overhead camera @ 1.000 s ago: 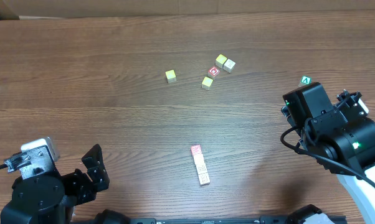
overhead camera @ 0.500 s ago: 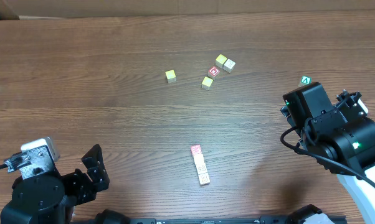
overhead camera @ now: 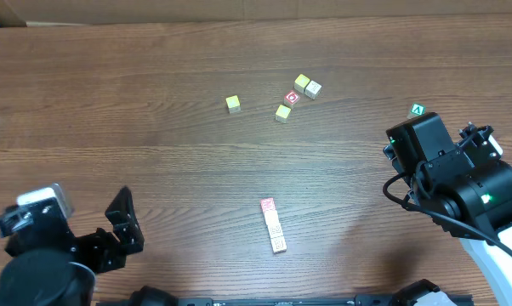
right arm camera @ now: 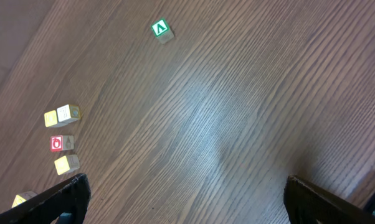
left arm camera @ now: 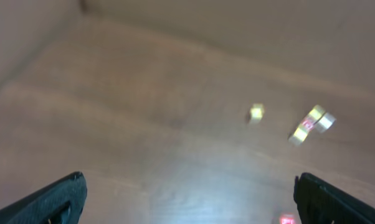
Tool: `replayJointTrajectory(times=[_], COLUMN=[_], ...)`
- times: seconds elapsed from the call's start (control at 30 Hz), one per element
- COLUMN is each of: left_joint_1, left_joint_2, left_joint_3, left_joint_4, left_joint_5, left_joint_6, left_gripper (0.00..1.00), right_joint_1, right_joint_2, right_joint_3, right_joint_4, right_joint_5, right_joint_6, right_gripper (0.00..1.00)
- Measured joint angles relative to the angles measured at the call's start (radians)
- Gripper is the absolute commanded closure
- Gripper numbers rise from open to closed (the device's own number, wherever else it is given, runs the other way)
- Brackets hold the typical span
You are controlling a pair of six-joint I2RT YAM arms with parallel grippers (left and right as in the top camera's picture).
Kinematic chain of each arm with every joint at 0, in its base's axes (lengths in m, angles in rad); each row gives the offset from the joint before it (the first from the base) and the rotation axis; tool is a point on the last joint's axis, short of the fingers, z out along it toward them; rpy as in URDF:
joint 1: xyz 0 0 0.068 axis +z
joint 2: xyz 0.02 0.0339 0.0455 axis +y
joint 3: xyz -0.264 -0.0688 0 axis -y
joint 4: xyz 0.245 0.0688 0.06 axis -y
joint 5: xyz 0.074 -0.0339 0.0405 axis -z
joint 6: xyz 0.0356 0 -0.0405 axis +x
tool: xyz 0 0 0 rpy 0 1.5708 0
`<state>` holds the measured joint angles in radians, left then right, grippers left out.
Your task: Flip 4 blocks
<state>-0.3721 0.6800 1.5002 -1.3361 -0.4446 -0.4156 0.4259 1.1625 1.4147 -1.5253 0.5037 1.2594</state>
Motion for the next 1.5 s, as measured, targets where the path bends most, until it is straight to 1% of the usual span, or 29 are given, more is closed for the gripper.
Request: replayJointTrajectory(times=[0.07, 0.2, 0.3, 0.4, 0.73, 0.97, 1.13, 1.3, 1.5], left_joint_1=[0.002, 0.048, 0.093, 0.12, 0.132, 0.168, 0.192, 0.236, 0.336], left_joint_2=[-0.031, -0.119, -0.191, -0.272, -0.528, -0.631, -0.661, -0.661, -0.662], left_joint_3=[-0.011, -0.096, -0.205, -0.345, -0.814, -1.069, -1.19, -1.273, -1.38], left_joint_4=[0.118, 0.352, 0.498, 0.644, 1.09, 1.322, 1.445, 1.487, 1.564], left_joint_5=[0.026, 0.137, 0.207, 0.263, 0.422, 0.496, 0.51, 0.513, 0.516], left_joint_6=[0.108, 0.348, 0.454, 0.517, 0.596, 0.615, 0.622, 0.626, 0.621], left_gripper=[0.0, 0.0, 0.0, 0.0, 0.0, 0.0, 0.0, 0.0, 0.01], right_joint_1=[0.0, 0.0, 0.0, 0.0, 0.0, 0.0, 0.0, 0.0, 0.0], right_joint_2=[0.0, 0.0, 0.0, 0.0, 0.0, 0.0, 0.0, 0.0, 0.0], right_joint_3=[0.0, 0.0, 0.001, 0.001, 0.001, 0.001, 0.001, 0.001, 0.001], right_joint_4=[0.0, 0.0, 0.0, 0.0, 0.0, 0.0, 0.0, 0.0, 0.0], right_joint_5=[0.0, -0.001, -0.002, -0.002, -0.002, -0.002, -0.002, -0.002, -0.002], right_joint_6=[0.0, 0.0, 0.0, 0.0, 0.0, 0.0, 0.0, 0.0, 0.001], right_gripper=[0.0, 0.0, 0.0, 0.0, 0.0, 0.0, 0.0, 0.0, 0.0])
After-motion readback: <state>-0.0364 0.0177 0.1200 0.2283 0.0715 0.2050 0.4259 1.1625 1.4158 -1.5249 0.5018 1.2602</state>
